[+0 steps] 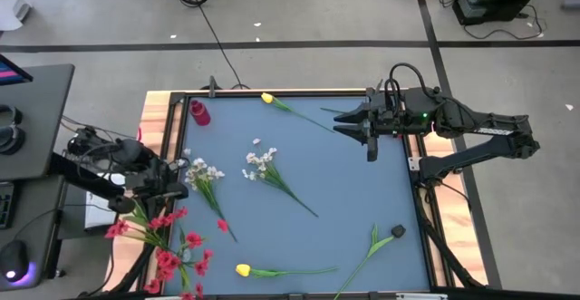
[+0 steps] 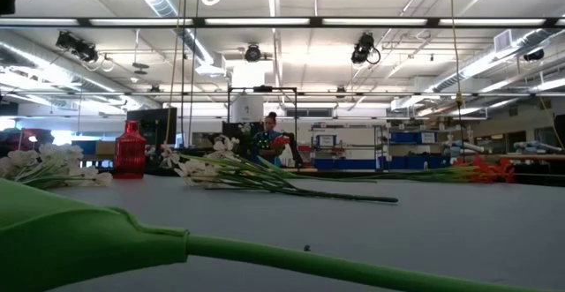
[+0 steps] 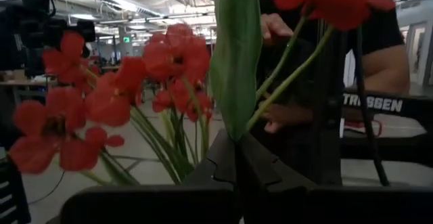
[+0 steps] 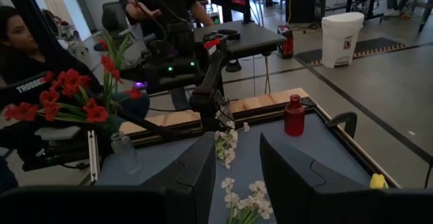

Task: Sort flowers into vase by color
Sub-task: Put the top black flower into the transparent vase

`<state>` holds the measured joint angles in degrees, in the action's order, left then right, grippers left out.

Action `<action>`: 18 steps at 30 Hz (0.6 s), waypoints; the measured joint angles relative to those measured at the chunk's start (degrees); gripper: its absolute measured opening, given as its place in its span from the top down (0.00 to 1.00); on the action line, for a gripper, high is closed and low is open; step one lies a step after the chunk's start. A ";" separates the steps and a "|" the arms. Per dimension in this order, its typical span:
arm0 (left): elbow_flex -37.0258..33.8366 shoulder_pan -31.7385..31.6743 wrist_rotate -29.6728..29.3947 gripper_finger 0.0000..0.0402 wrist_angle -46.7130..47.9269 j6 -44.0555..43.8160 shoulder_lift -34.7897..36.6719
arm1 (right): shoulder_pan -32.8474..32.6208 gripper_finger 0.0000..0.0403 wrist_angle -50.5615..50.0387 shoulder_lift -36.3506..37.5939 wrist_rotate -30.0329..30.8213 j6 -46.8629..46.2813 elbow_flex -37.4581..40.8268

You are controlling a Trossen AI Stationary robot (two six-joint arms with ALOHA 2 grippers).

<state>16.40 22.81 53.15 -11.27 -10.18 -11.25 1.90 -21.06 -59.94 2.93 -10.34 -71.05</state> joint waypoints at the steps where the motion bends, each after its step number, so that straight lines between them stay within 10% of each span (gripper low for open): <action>1: 0.00 0.00 0.00 1.00 0.67 0.92 0.00 | 0.00 0.69 0.00 0.00 0.00 -0.01 0.00; 18: 0.00 -0.02 -1.90 0.77 11.37 8.47 -1.47 | 0.01 0.69 0.00 0.00 0.01 -0.01 0.00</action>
<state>16.40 22.79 51.24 0.10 -1.70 -12.71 1.91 -21.06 -59.94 2.94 -10.35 -71.05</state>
